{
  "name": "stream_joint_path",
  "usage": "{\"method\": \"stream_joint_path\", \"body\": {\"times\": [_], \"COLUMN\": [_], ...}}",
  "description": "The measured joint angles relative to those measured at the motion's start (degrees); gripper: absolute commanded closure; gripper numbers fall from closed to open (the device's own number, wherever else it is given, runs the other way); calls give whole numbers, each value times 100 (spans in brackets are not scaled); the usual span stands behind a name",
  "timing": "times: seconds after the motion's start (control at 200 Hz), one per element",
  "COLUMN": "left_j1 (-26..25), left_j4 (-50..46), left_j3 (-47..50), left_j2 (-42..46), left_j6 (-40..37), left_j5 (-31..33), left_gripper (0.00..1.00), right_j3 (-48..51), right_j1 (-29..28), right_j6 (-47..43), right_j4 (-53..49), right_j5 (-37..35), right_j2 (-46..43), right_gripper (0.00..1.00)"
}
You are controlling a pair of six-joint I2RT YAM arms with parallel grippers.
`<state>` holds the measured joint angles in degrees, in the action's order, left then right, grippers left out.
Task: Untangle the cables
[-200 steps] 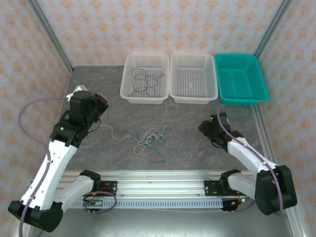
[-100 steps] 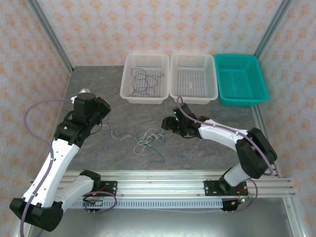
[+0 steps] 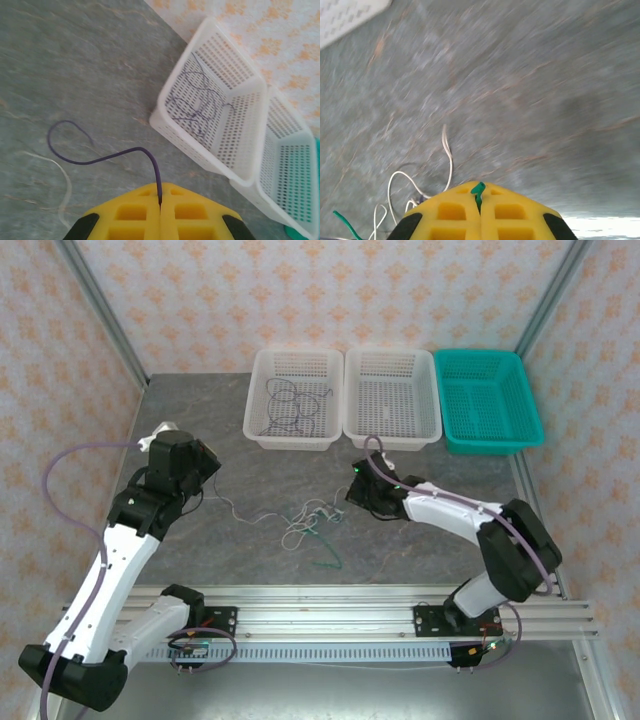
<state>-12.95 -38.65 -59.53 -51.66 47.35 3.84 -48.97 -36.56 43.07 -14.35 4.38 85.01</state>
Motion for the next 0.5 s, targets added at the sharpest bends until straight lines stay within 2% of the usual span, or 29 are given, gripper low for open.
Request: {"method": "stream_joint_path", "body": {"times": [0.065,0.205,0.5], "left_j1": [70,402,1425], "left_j4": [-136,-315,-315], "left_j3": [-11,-42,293], "left_j2": [59,94,216], "left_j6": [-125,-332,-400], "left_j5": [212,455,289], "left_gripper": [100,100,100], "right_j3": [125,520,975], "right_j1": [306,1349,3136], "right_j6": [-22,-214,-629], "right_j4": [-114,-293,-592], "right_j5": [-216,-649,-938], "right_j2": [-273,-866,-1224], "right_gripper": [100,100,100]}}
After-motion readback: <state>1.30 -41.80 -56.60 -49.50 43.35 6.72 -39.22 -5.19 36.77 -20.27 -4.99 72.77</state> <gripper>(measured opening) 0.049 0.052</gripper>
